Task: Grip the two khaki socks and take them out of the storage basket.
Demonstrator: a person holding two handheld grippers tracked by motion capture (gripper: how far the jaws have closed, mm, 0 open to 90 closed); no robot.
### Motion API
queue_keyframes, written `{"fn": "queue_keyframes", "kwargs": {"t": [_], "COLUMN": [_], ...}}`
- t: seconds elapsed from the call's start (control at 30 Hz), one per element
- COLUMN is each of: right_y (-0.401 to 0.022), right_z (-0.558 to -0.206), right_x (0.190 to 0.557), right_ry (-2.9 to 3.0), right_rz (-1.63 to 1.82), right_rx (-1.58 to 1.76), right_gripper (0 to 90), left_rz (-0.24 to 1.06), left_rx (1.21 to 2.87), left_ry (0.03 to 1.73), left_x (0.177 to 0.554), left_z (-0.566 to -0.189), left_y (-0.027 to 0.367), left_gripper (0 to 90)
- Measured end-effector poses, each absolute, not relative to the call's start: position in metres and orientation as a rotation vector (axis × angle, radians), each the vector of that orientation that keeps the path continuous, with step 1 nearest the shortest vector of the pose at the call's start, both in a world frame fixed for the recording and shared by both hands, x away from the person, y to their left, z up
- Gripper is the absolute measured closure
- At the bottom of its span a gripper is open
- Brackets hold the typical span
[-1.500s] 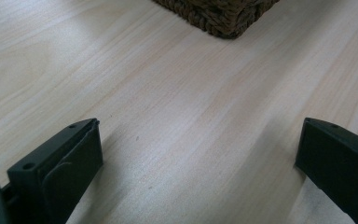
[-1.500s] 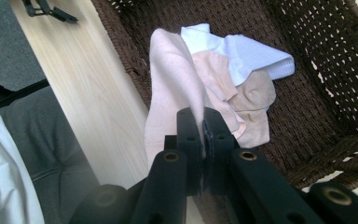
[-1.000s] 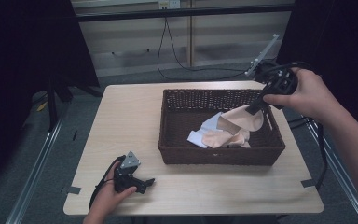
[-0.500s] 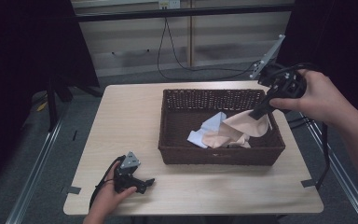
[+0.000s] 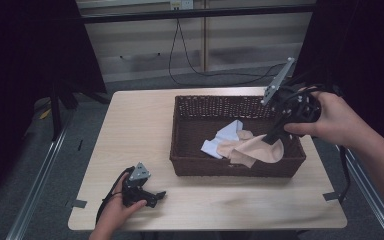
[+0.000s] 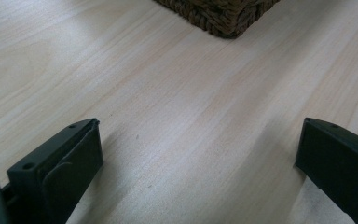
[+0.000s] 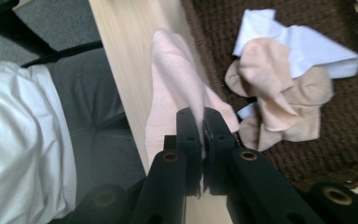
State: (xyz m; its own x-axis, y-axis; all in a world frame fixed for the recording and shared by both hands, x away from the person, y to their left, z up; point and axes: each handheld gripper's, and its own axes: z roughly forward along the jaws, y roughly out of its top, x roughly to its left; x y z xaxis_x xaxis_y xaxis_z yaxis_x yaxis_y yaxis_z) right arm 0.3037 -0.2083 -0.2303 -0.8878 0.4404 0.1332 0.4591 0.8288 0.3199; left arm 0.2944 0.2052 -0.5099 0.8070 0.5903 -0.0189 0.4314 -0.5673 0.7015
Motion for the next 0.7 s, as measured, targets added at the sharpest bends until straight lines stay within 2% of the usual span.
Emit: {"fn": "queue_keyframes", "kwargs": {"t": [0.7], "right_y": [-0.189], "right_z": [-0.290], "right_x": [0.299], "right_ry": [-2.941], "right_rz": [-0.444], "right_rx": [-0.645], "right_gripper": [86.7], "left_rz": [0.277], "left_rx": [2.258], "left_ry": [0.752], "left_x": [0.294], "left_z": [-0.510], "left_y": [0.205], "left_gripper": [0.0]}}
